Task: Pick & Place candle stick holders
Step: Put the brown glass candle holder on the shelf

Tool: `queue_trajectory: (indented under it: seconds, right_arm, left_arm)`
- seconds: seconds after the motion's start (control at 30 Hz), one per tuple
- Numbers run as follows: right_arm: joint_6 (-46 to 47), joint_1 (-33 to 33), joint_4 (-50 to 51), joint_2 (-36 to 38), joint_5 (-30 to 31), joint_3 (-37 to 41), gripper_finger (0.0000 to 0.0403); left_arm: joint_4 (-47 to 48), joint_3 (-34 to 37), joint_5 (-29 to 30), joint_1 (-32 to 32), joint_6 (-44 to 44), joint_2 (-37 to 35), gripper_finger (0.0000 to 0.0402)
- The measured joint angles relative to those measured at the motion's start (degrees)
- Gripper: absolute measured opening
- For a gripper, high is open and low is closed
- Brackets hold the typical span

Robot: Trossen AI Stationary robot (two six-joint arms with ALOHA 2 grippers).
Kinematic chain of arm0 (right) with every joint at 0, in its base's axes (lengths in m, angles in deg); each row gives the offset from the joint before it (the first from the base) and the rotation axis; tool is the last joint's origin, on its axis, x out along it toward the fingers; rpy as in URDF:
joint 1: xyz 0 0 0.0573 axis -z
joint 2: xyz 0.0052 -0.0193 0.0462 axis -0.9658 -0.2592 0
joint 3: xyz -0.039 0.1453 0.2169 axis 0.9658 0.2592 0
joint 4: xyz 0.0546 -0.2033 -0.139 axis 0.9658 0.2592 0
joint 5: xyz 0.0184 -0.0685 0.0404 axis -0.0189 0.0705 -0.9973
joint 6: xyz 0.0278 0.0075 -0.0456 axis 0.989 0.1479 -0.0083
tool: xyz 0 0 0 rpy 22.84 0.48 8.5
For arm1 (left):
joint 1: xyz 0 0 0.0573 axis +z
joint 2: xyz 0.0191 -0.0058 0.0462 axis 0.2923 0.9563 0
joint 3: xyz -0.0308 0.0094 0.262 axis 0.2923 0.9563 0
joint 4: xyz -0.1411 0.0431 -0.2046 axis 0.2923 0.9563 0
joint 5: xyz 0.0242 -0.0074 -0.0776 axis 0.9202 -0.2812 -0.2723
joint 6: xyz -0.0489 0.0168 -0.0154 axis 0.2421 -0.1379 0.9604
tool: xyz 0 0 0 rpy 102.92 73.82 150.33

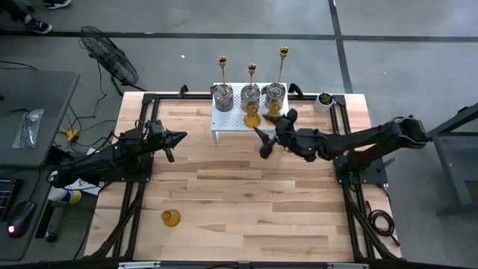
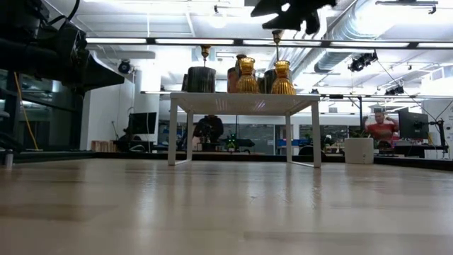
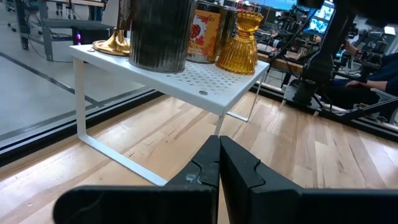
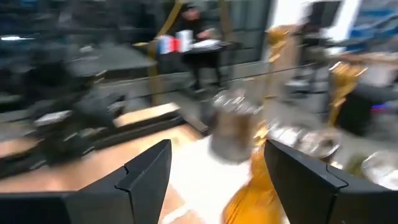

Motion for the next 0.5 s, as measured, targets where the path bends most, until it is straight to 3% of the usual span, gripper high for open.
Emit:
queue_trajectory:
  seconds: [0.2,0.5]
  right_arm:
    - [2.14,-1.79,-0.14,9.8,-10.61,10.02,0.0234]
    - [3.4,-4.09,-0.11,26.49,-16.49,24.03,0.0144]
  left_arm:
    - [0.02,0.0,0.0,-0.02,-0.02,0.0,0.0]
    - [0.02,0.0,0.0,-0.02,-0.01,0.0,0.0]
